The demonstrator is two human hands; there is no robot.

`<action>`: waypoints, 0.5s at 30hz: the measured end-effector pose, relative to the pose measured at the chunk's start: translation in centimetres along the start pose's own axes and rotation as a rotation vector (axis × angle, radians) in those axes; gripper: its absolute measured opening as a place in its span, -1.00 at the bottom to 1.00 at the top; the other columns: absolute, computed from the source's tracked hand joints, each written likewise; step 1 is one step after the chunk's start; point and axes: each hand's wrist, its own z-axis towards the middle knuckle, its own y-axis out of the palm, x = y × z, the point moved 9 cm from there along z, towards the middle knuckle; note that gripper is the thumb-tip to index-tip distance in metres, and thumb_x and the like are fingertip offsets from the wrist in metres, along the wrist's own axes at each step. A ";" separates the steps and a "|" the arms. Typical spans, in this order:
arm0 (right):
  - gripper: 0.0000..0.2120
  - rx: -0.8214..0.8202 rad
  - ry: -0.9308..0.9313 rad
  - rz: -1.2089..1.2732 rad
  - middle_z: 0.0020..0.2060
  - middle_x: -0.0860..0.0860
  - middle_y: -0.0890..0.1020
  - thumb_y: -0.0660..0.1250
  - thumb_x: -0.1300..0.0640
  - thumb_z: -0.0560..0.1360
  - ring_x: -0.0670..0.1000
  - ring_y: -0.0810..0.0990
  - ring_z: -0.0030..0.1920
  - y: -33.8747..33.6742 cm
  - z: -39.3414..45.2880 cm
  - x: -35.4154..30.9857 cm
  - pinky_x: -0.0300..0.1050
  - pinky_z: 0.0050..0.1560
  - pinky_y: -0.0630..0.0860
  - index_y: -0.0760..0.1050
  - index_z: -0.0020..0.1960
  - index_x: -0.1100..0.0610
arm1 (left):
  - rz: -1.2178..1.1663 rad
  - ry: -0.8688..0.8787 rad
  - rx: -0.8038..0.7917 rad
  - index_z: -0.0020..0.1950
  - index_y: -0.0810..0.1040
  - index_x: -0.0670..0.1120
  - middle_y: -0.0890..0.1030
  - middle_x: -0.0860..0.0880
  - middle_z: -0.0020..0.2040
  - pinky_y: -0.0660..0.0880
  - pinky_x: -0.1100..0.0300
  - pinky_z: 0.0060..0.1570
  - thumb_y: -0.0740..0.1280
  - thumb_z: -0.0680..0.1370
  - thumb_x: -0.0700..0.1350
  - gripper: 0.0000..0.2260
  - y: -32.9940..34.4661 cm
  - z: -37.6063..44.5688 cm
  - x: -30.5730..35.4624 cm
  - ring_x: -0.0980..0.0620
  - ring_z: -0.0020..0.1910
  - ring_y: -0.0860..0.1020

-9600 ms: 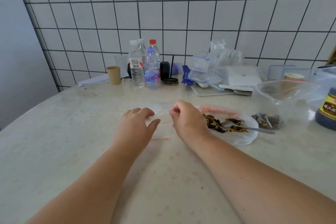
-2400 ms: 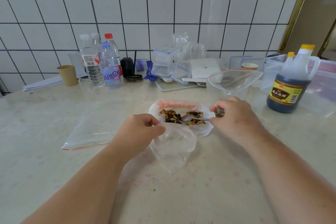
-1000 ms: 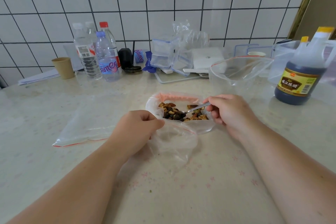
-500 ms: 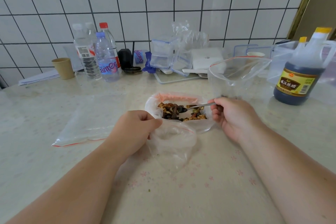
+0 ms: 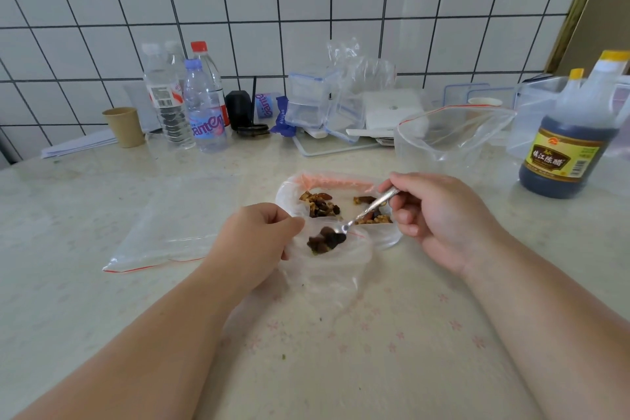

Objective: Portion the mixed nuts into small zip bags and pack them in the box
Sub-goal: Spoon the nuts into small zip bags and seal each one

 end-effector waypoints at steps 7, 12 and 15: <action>-0.80 -0.172 -0.266 -0.181 -0.34 0.07 0.56 0.34 0.07 0.52 -0.03 0.48 -0.38 1.4 -0.7 -1.8 -0.23 -0.40 0.41 0.69 -0.15 0.13 | -0.012 0.001 -0.004 -0.23 0.61 -0.02 0.69 0.02 -0.38 0.45 0.11 -0.26 0.43 0.53 0.07 -0.79 0.1 -0.1 0.0 -0.01 -0.37 0.56; -0.82 0.159 -0.350 -0.134 -0.37 -0.01 0.65 0.35 0.01 0.48 -0.03 0.56 -0.35 -2.5 -0.3 -3.2 -0.18 -0.29 0.49 0.71 -0.15 0.02 | -0.020 -0.005 -0.011 -0.25 0.62 -0.03 0.70 -0.01 -0.36 0.47 0.09 -0.24 0.43 0.52 0.05 -0.78 0.1 -0.1 -0.1 -0.03 -0.35 0.58; -0.86 0.286 -0.362 -0.396 -0.32 -0.04 0.70 0.35 -0.02 0.48 -0.06 0.61 -0.33 -3.1 -0.4 -3.0 -0.07 -0.19 0.55 0.69 -0.16 -0.11 | -0.009 -0.009 -0.003 -0.24 0.62 -0.01 0.70 0.01 -0.37 0.47 0.10 -0.26 0.43 0.52 0.06 -0.80 0.1 0.0 -0.1 -0.03 -0.36 0.58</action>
